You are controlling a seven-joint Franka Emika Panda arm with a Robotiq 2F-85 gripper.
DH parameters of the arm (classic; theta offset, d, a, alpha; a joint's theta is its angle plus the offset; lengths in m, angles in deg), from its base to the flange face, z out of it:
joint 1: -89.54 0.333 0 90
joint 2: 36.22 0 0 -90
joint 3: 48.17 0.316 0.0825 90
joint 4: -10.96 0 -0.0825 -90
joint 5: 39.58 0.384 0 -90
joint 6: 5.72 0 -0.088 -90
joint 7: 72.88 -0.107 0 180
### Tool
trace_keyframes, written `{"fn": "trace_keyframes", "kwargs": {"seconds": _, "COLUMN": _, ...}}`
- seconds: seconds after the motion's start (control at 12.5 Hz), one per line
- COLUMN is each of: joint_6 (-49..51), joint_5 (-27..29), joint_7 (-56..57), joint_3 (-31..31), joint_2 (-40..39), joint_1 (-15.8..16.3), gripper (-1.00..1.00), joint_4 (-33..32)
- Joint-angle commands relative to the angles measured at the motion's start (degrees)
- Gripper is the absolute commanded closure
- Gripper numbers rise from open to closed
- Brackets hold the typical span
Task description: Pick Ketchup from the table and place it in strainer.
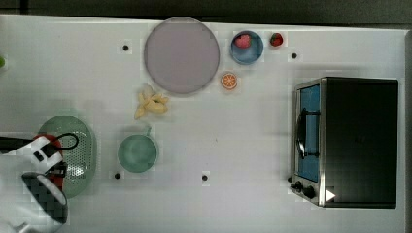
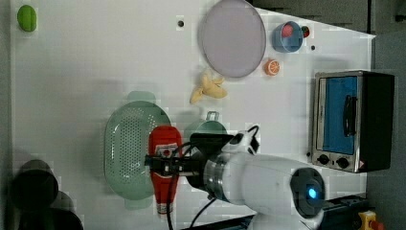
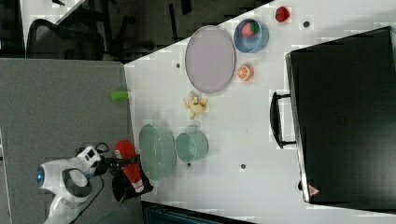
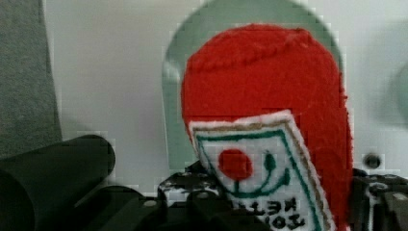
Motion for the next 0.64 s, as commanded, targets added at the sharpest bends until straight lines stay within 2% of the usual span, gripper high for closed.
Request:
{"fn": "trace_keyframes", "kwargs": {"seconds": 0.08, "joint_6": -5.0, "joint_5": -0.5, "joint_7": -4.4, "joint_3": -1.6, "joint_2": -5.1, "joint_1": -0.8, "gripper": -0.97, "joint_4": 0.4}}
{"fn": "trace_keyframes", "kwargs": {"seconds": 0.4, "joint_6": -5.0, "joint_5": -1.1, "joint_7": -4.7, "joint_3": -1.8, "joint_2": -3.9, "joint_1": -1.7, "gripper": -1.0, "joint_4": 0.6}}
{"fn": "trace_keyframes", "kwargs": {"seconds": 0.64, "joint_6": 5.8, "joint_5": -1.1, "joint_7": -4.6, "joint_3": -2.5, "joint_2": 2.4, "joint_1": -5.3, "gripper": -1.0, "joint_4": 0.6}}
